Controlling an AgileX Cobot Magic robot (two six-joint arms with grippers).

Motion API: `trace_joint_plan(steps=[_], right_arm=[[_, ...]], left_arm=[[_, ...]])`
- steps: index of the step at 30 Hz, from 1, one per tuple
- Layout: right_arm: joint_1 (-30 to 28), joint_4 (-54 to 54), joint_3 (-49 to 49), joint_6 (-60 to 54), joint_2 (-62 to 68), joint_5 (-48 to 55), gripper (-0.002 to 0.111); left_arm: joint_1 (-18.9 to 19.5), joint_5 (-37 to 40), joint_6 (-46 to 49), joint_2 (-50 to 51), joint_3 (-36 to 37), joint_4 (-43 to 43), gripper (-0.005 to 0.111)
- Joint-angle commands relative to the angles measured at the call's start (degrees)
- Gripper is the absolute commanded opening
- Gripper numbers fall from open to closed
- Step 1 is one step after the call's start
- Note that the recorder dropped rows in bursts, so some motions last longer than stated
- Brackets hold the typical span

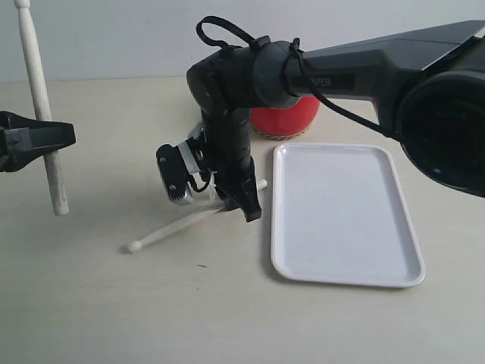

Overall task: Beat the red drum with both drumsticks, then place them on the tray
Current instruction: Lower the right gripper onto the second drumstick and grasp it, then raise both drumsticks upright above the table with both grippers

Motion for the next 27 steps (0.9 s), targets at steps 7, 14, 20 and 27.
trace_joint_plan(steps=[7,14,20,27], right_arm=[[0.1,0.4,-0.2,13.5,-1.4,0.4,0.000],[0.1,0.4,-0.2,28.6,-10.4,3.2,0.000],[-0.7,0.2,-0.2,40.4,-18.3,9.8,0.000],[-3.7,0.4,1.1,50.5,-26.4,11.2,0.000]], left_arm=[[0.1,-0.5,-0.1,-0.1,-0.3,-0.3,0.000],[0.1,-4.6,-0.1,-0.1,-0.3,-0.4,0.000],[0.1,-7.8,0.4,-0.1,-0.3,0.9,0.000],[0.1,-7.8,-0.6,-0.1,-1.1,4.4,0.000]])
